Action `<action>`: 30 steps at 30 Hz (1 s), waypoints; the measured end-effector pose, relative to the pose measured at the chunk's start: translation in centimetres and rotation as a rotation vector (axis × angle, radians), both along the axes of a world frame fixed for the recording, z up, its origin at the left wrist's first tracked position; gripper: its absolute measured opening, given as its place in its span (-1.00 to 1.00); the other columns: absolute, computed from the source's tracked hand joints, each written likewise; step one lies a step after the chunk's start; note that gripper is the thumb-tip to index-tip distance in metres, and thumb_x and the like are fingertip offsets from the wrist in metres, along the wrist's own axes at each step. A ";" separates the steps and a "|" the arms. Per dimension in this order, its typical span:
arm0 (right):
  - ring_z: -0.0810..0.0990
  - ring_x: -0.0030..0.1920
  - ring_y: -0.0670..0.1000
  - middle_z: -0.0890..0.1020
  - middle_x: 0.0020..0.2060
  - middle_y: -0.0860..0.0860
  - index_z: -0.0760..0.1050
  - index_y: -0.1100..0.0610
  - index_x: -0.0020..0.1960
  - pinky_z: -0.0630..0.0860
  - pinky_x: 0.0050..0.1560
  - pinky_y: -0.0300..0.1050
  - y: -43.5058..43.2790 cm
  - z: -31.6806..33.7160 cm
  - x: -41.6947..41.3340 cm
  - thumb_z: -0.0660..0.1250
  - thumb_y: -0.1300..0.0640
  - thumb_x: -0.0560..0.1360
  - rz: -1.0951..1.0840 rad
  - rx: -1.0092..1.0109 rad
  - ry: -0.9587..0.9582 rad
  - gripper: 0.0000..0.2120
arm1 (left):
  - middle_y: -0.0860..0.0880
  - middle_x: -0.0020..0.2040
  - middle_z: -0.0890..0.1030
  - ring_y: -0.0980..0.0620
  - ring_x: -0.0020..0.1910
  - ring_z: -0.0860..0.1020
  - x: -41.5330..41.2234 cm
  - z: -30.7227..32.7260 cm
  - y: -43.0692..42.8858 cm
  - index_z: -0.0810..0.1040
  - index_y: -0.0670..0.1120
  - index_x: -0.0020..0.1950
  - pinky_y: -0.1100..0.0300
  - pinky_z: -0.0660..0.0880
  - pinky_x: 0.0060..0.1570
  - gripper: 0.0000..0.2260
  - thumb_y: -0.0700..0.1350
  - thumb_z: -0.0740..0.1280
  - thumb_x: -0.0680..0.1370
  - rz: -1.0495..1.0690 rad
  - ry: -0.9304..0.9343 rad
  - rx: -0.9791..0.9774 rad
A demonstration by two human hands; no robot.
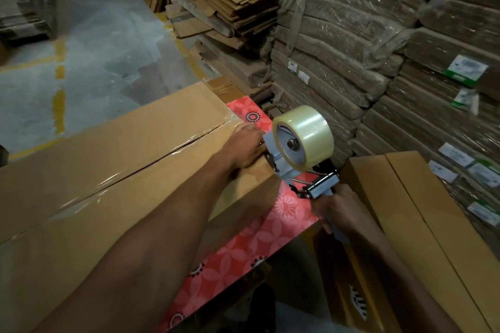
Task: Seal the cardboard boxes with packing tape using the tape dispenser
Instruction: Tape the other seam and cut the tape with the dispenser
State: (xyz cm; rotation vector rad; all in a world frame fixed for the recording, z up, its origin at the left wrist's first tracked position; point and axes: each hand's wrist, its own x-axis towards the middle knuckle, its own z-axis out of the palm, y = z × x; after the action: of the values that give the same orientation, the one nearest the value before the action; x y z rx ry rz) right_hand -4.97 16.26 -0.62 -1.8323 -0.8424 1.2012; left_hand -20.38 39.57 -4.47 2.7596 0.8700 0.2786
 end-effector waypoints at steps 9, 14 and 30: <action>0.50 -0.42 0.17 0.54 -0.26 0.28 0.51 0.27 -0.08 0.41 -0.38 0.02 -6.2 -4.8 2.1 0.43 0.12 -0.02 -0.122 -0.111 0.054 -0.47 | 0.07 0.10 0.69 0.05 0.17 0.53 0.3 -1.4 0.8 0.65 0.11 0.17 -0.02 0.15 0.45 -0.27 0.44 -0.22 0.58 0.002 0.034 -0.054; 0.43 -0.47 0.07 0.50 -0.48 0.06 0.43 0.22 -0.30 0.33 -0.41 -0.08 -6.0 -3.4 1.0 0.33 0.26 0.10 -0.056 -0.058 0.087 -0.82 | 0.08 0.06 0.68 0.05 0.14 0.52 0.2 -1.2 0.8 0.65 0.11 0.14 -0.08 0.18 0.46 -0.31 0.43 -0.17 0.59 -0.003 0.009 -0.074; 0.37 -0.53 0.04 0.40 -0.49 0.10 0.36 0.16 -0.45 0.29 -0.45 -0.16 -4.2 -8.8 -1.1 0.26 0.39 0.24 -0.182 -0.170 0.291 -0.81 | 0.16 -0.05 0.47 0.15 0.00 0.36 -0.7 0.7 -1.9 0.43 0.19 0.00 0.00 0.19 0.41 -0.75 0.28 0.07 0.64 -0.187 0.017 -0.065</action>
State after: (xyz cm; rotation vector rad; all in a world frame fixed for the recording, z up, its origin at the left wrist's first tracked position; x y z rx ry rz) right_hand -6.08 12.07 -9.41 -1.7660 -0.4137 1.4114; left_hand -21.06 37.72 -3.73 2.7611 0.6071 0.1890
